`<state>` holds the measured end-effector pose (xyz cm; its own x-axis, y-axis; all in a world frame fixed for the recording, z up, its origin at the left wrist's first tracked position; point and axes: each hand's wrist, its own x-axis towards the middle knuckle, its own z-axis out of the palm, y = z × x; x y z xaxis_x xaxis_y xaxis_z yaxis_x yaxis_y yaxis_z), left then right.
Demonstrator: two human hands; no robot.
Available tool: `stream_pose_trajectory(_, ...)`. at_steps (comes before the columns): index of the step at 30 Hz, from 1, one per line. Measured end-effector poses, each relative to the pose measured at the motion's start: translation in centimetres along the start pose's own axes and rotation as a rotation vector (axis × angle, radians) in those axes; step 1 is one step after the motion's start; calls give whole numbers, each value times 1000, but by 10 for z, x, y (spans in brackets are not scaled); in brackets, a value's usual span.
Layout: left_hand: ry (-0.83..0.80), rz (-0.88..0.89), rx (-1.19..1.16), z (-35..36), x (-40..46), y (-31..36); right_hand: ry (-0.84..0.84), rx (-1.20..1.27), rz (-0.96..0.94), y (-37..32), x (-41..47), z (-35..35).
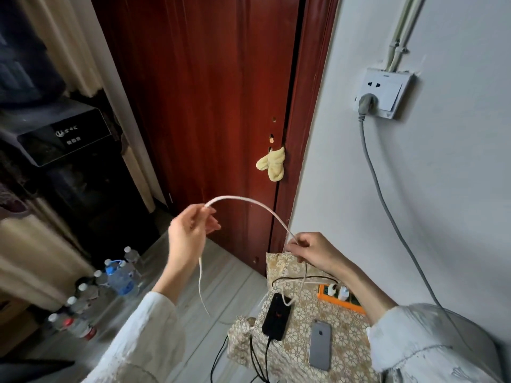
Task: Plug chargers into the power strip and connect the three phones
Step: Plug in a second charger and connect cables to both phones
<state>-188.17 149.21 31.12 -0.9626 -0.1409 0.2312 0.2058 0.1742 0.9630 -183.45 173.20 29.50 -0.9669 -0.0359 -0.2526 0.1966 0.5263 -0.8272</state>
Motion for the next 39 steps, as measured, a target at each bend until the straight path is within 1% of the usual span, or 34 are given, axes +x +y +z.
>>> stream_pose_trajectory(1,70,-31,-9,-9,6,-2,29,22,21,7,0,-2)
stream_pose_trajectory(2,114,-58,33,-18,12,-5,67,56,22,12,-1,-5)
stream_pose_trajectory(3,122,-79,120,-26,16,-9,106,87,7,14,-2,-6)
stream_pose_trajectory(4,84,-94,216,-31,18,-11,140,106,-19,14,-3,-8)
stream_pose_trajectory(5,-4,-105,277,-32,18,-13,160,117,-52,11,-3,-8)
stream_pose_trajectory(6,-143,-123,279,-30,17,-15,162,122,-87,6,-2,-7)
stream_pose_trajectory(9,-702,-254,186,-8,1,-11,130,60,-198,-16,3,5)
stream_pose_trajectory(10,-822,-265,174,1,-5,-9,128,3,-233,-23,5,11)
stream_pose_trajectory(11,-862,-223,167,8,-10,-8,132,-58,-261,-26,6,16)
stream_pose_trajectory(12,-836,-156,164,13,-13,-7,138,-99,-279,-27,7,19)
stream_pose_trajectory(14,-699,-81,137,16,-14,-7,137,-91,-257,-20,8,19)
stream_pose_trajectory(17,-465,-118,-51,6,-9,-8,98,79,-115,6,2,8)
stream_pose_trajectory(19,-325,-146,-154,-2,-4,-7,119,157,-41,23,-4,1)
stream_pose_trajectory(21,-217,-172,-200,-7,1,-7,161,164,1,34,-8,-4)
stream_pose_trajectory(23,-164,-187,-189,-10,4,-6,213,136,6,38,-10,-7)
stream_pose_trajectory(24,-165,-189,-173,-10,3,-5,234,125,-8,38,-10,-8)
stream_pose_trajectory(26,-238,-175,-106,-8,0,-3,261,92,-63,33,-9,-7)
stream_pose_trajectory(27,-311,-153,-28,-6,-2,-2,265,76,-95,29,-8,-5)
stream_pose_trajectory(29,-506,-100,150,4,-7,3,249,49,-157,17,-8,2)
stream_pose_trajectory(31,-686,-75,262,15,-14,7,216,14,-231,5,-7,12)
stream_pose_trajectory(33,-787,-48,319,22,-19,7,187,-19,-268,-1,-6,21)
stream_pose_trajectory(35,-775,-22,343,21,-22,3,171,-32,-256,1,-6,25)
stream_pose_trajectory(37,-678,-41,319,13,-22,-4,160,-51,-209,10,-7,22)
stream_pose_trajectory(39,-576,-105,287,3,-18,-12,166,-61,-151,22,-9,18)
